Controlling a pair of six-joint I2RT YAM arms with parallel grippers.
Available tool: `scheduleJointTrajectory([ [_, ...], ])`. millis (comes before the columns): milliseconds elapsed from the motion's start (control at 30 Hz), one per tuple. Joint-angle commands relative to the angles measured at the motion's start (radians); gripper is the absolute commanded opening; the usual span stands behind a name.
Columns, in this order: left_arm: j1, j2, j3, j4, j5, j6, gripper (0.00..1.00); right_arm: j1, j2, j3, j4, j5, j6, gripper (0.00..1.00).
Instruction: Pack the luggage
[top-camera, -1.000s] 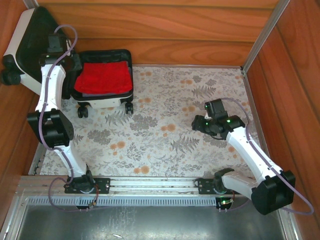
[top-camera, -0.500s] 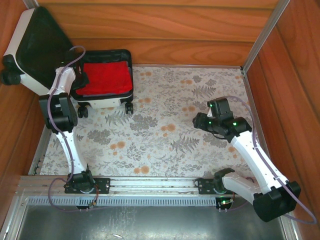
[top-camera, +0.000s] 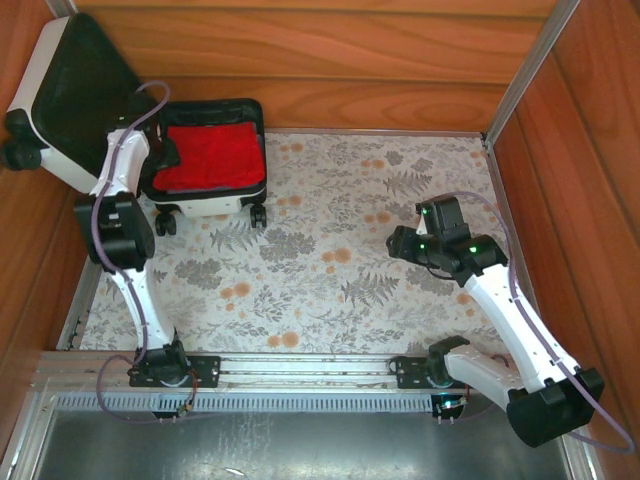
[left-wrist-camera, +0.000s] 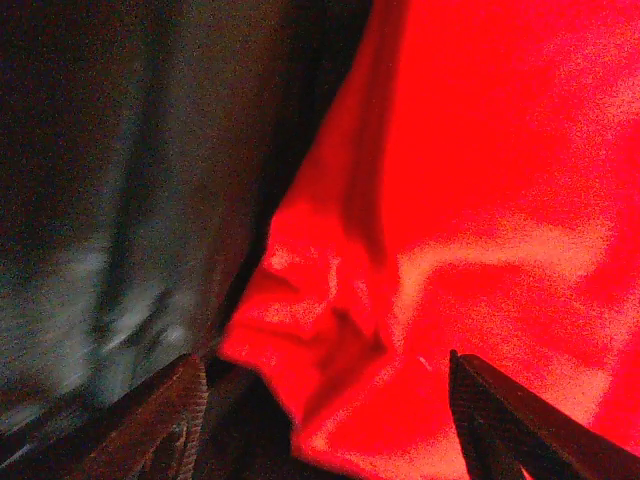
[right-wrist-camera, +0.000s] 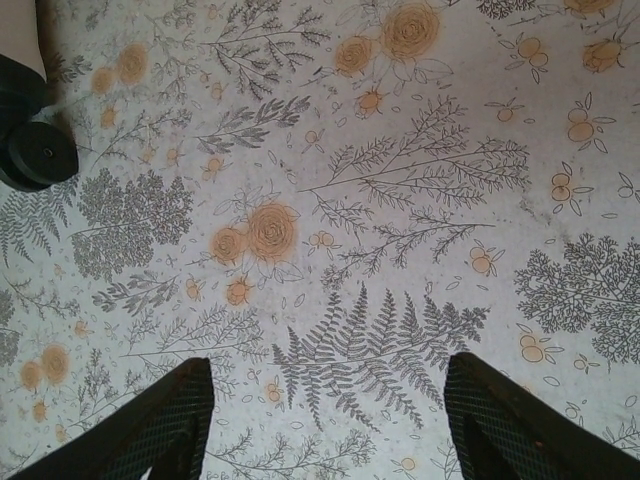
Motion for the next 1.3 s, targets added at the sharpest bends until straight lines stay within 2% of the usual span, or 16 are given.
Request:
scheduleJointTrajectory([
  [0,-0.109,-0.25,-0.025,-0.005,-0.226,0.106,0.7,-0.007,-0.004,0.038,-0.005,-0.018,-0.025,0.67],
  [100,-0.164,-0.407,-0.063,0.015,-0.37,0.15,0.72,-0.007,0.013,0.051,0.013,-0.045,-0.036,0.69],
  [267,-0.083,-0.579,-0.105,0.038,-0.488,0.194,0.75,-0.007,0.044,0.068,0.047,-0.118,-0.048,0.71],
  [500,0.074,-0.609,-0.086,0.034,-0.544,0.228,0.75,-0.007,0.112,0.124,0.054,-0.161,-0.073,0.71],
  [667,0.135,-0.551,-0.064,0.031,-0.659,0.274,0.74,-0.007,0.13,0.157,0.04,-0.162,-0.081,0.72],
  [767,0.197,-0.539,-0.081,0.029,-0.623,0.242,0.73,-0.007,0.143,0.185,0.012,-0.159,-0.093,0.72],
  [867,0.246,-0.515,-0.089,0.031,-0.535,0.215,0.7,-0.007,0.145,0.195,-0.001,-0.155,-0.094,0.72],
  [1133,0.247,-0.449,-0.053,0.032,-0.414,0.171,0.6,-0.005,0.127,0.174,-0.004,-0.158,-0.06,0.69],
  [1267,0.235,-0.516,-0.077,0.042,-0.262,0.123,0.6,-0.004,0.12,0.168,-0.008,-0.157,-0.054,0.69],
])
